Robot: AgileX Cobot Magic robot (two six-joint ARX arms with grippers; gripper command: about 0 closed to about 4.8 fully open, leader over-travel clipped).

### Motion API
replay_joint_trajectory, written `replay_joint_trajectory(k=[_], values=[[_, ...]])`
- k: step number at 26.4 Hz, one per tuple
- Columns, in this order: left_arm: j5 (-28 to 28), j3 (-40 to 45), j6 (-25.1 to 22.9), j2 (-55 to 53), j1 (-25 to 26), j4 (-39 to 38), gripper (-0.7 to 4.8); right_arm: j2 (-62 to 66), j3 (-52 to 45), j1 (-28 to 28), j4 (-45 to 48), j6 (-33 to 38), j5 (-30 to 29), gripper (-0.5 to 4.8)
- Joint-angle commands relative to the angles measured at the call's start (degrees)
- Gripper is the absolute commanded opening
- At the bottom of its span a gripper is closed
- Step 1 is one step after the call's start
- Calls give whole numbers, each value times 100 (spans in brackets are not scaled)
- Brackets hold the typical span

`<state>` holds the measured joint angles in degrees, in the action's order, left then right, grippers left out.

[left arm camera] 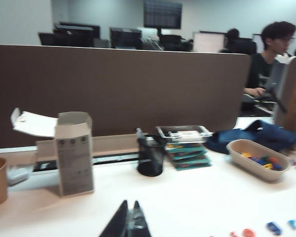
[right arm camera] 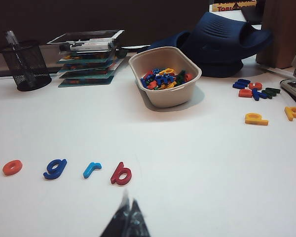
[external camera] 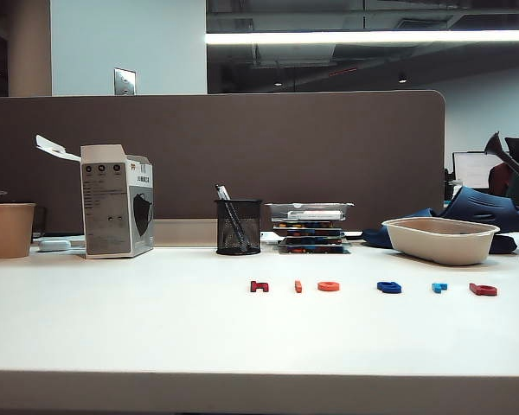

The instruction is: Select the appropriate letters from the row of letter magnets placed on the table to arrange into the word "big".

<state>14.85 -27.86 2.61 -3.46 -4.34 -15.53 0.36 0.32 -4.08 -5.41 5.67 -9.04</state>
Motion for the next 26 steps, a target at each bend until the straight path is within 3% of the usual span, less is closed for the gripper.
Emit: replay_joint_trajectory(k=[1, 4, 7, 13, 18, 20, 22, 24, 26], values=[[221, -804, 98, -431, 4, -940, -5, -48, -31, 4, 94, -13, 11, -5], [448, -1657, 188, -984, 4, -1714, -5, -48, -31, 4, 94, -15, 13, -5], [643, -2446, 715, -1593, 4, -2299, -5, -48, -31, 4, 94, -15, 13, -5], [1589, -3729, 1360, -2830, 2, -2859, -5, -48, -31, 4, 94, -15, 15, -5], [1434, -4557, 1766, -3587, -127, -3436, -5, -48, -31, 0, 94, -15, 42, -5], [1117, -4868, 1928, -3866, -470, -3665, -5, -48, -31, 2, 94, -15, 46, -5], [704, -5379, 1967, -4365, -1346, -4013, -5, -48, -31, 4, 94, -15, 175, -5], [33, -5794, 2337, -4817, -2302, -4153, -5, -48, -31, -17, 96, -15, 291, -5], [-479, -6011, 2588, -5073, -2918, -4157, -5, -48, -31, -20, 96, -15, 297, -5]])
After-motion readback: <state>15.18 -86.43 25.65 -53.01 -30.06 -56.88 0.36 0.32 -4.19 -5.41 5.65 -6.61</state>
